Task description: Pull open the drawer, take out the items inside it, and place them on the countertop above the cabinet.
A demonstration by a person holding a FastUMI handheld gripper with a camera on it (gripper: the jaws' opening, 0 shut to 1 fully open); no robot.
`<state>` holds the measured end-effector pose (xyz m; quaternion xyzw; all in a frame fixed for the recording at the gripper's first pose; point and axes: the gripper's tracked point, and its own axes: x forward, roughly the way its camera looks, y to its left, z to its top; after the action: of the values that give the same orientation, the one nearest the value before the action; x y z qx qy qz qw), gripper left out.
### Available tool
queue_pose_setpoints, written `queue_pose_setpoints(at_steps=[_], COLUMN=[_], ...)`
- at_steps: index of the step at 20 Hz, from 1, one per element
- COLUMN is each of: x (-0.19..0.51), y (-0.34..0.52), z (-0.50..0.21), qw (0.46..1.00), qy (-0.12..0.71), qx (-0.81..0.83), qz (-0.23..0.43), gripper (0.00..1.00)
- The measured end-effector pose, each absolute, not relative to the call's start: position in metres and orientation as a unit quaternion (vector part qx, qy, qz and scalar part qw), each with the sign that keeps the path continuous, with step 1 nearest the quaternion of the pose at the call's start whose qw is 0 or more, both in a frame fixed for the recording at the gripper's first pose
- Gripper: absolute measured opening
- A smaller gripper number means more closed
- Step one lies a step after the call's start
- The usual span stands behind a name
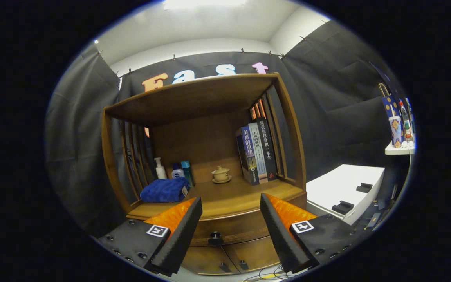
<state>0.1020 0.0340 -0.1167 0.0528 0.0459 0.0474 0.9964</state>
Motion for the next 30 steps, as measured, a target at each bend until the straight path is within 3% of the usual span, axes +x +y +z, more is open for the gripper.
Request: queue_pose_setpoints(at_steps=[8, 14, 26, 30], x=[0.137, 0.16, 0.175, 0.165], y=[0.064, 0.088, 0.09, 0.087], z=[-0.203, -0.291, -0.328, -0.328], qw=[0.994, 0.982, 0.975, 0.975], qy=[0.081, 0.161, 0.199, 0.207], qx=[0.033, 0.001, -0.032, -0.029], qz=[0.072, 0.1, 0.089, 0.08], gripper=[0.98, 0.99, 0.39, 0.39])
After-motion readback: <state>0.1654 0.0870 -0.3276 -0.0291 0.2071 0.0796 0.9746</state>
